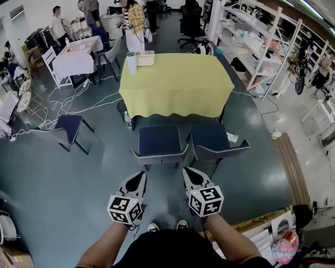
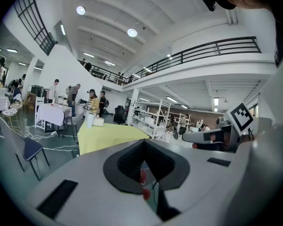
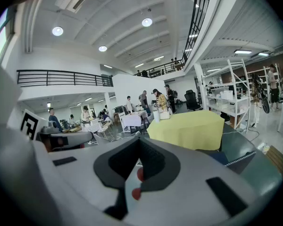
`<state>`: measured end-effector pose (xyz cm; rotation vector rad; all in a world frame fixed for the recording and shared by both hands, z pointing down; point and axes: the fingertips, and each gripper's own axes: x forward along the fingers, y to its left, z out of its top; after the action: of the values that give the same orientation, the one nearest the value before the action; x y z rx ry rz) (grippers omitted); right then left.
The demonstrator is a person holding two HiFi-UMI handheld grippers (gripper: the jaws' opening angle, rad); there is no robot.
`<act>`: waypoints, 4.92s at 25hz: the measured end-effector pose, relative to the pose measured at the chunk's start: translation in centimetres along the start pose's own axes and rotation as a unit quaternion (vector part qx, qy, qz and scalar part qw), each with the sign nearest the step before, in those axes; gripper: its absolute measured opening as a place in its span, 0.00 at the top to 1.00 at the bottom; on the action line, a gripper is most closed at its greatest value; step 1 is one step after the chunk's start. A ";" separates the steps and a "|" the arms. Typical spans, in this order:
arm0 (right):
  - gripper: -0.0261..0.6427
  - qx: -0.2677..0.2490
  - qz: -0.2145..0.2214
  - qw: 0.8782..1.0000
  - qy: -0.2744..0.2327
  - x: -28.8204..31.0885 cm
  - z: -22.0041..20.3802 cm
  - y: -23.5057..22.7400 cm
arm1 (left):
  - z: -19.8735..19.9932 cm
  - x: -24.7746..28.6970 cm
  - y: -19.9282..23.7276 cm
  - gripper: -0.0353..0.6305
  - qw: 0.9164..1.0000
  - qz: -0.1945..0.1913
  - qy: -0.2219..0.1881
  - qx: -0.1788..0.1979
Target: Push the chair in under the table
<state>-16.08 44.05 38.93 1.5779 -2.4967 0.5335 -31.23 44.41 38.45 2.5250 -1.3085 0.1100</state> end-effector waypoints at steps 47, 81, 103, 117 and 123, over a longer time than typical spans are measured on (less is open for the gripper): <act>0.94 0.050 -0.058 0.996 0.038 2.5 -4.8 2.6 | -4.0 -1.6 8.0 0.93 0.998 -0.035 0.025 -0.043; 0.94 0.058 0.059 0.993 0.089 20.2 0.5 -12.2 | 1.0 17.4 13.8 0.93 0.995 0.081 0.012 -0.059; 0.94 0.045 -0.011 0.996 0.081 26.4 1.9 -9.4 | 0.0 18.6 22.5 0.93 0.998 0.010 0.053 -0.046; 0.94 0.008 0.007 0.993 0.115 28.8 -2.3 -13.7 | -4.5 22.5 22.9 0.93 0.995 0.032 0.096 -0.016; 0.94 -0.021 0.028 0.987 0.160 30.3 -6.3 -15.4 | -8.2 25.0 22.5 0.93 0.991 0.029 0.133 -0.001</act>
<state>-16.06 14.73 57.34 1.2915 -2.2996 0.6762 -34.28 14.91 56.31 2.3710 -1.2725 0.4422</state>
